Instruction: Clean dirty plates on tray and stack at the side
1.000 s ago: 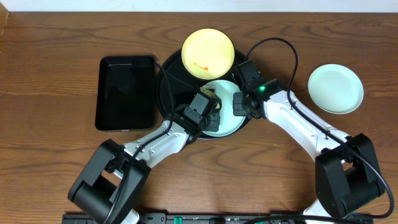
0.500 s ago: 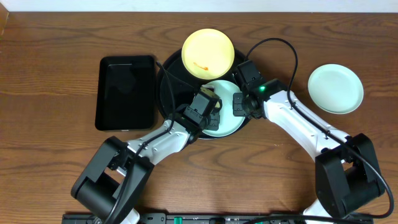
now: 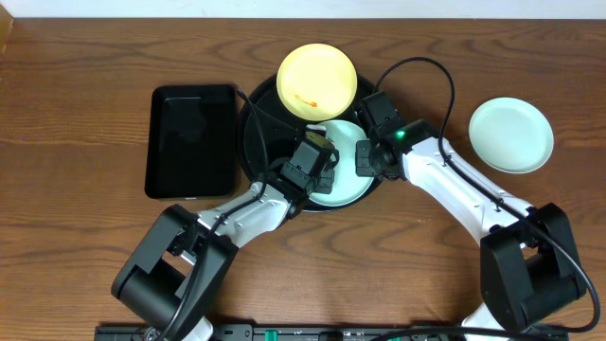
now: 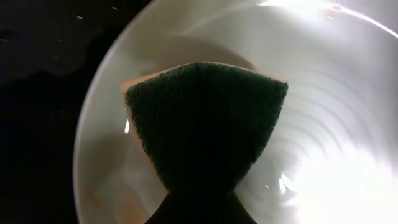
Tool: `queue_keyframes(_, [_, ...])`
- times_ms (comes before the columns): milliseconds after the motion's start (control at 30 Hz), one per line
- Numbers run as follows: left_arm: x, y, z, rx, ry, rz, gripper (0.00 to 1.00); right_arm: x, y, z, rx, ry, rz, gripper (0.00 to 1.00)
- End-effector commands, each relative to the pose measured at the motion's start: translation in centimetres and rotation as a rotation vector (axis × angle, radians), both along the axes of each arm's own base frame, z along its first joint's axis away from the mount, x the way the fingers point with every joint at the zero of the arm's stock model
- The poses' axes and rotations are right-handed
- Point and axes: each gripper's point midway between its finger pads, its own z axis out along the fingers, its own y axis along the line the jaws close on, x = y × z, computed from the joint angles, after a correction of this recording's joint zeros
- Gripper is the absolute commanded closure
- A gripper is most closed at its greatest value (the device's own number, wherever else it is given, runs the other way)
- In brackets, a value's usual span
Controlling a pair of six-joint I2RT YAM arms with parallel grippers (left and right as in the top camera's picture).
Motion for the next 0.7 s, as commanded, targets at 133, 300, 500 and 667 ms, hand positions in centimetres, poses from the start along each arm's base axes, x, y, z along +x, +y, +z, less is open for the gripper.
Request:
queue_keyframes(133, [0.9,1.7,-0.8,0.058,-0.024,0.045,0.92,-0.4,0.3,-0.5,0.006,0.02,0.024,0.99])
queue_keyframes(300, [1.6,2.4,-0.6,0.049,-0.036,0.068,0.92,-0.4,0.3,-0.5,0.005,0.019,0.029,0.99])
queue_keyframes(500, [2.2,2.6,-0.2,0.038,-0.055,0.077,0.92,-0.4,0.4,-0.5,0.005,0.017,0.031,0.99])
queue_keyframes(667, [2.7,2.2,0.3,0.031,-0.088,0.064,0.92,-0.4,0.4,-0.5,0.005,0.017,0.031,0.99])
